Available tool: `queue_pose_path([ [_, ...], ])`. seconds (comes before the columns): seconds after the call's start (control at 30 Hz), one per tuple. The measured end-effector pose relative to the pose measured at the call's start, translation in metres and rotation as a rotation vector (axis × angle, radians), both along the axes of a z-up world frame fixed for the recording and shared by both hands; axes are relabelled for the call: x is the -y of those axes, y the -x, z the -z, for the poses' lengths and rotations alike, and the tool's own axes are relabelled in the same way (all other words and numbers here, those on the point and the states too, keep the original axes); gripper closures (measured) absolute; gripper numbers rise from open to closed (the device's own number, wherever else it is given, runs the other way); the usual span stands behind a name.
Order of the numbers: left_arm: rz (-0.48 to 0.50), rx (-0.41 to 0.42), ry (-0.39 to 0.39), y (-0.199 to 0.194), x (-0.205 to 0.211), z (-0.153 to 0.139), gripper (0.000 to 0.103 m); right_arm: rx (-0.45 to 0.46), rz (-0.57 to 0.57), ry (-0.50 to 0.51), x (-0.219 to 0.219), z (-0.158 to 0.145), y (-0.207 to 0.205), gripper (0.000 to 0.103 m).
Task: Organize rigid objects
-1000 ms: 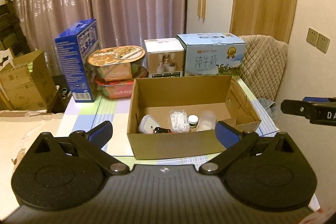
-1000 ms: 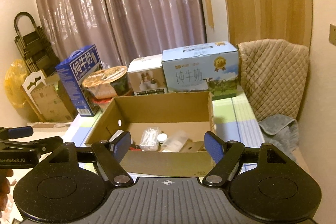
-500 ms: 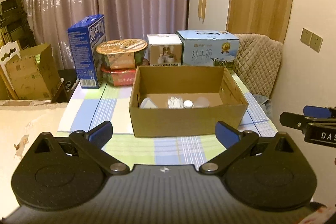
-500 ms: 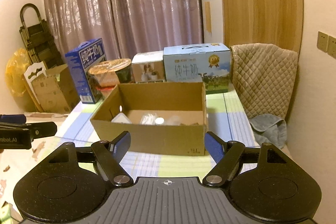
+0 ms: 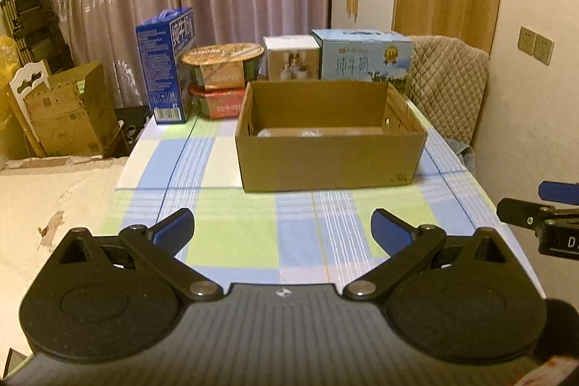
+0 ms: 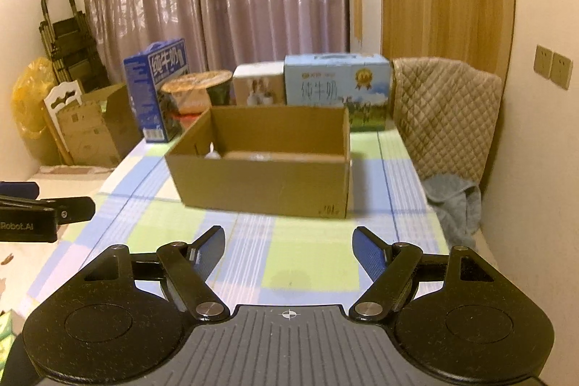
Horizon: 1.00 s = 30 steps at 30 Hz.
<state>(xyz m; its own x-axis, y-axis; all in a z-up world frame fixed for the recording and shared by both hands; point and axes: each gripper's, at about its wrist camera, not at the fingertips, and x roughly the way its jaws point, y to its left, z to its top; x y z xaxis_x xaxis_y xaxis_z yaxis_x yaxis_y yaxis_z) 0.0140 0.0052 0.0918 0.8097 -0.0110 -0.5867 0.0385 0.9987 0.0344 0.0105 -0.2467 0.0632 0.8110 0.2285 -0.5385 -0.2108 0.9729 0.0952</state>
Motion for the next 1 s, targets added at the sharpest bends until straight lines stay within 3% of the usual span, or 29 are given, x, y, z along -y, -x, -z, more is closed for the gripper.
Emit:
queue_pose_path([
  [0.23, 0.032, -0.041, -0.022, 0.025, 0.015, 0.021, 0.001, 0.003, 0.007, 0.033, -0.007, 0.011, 0.022, 0.028],
  [0.67, 0.016, -0.071, 0.006, 0.043, 0.022, 0.045, 0.001, -0.014, -0.004, 0.062, -0.014, 0.034, 0.041, 0.028],
  [1.0, 0.010, -0.067, 0.011, 0.042, 0.022, 0.044, 0.001, -0.020, -0.006, 0.054, -0.014, 0.034, 0.040, 0.028],
])
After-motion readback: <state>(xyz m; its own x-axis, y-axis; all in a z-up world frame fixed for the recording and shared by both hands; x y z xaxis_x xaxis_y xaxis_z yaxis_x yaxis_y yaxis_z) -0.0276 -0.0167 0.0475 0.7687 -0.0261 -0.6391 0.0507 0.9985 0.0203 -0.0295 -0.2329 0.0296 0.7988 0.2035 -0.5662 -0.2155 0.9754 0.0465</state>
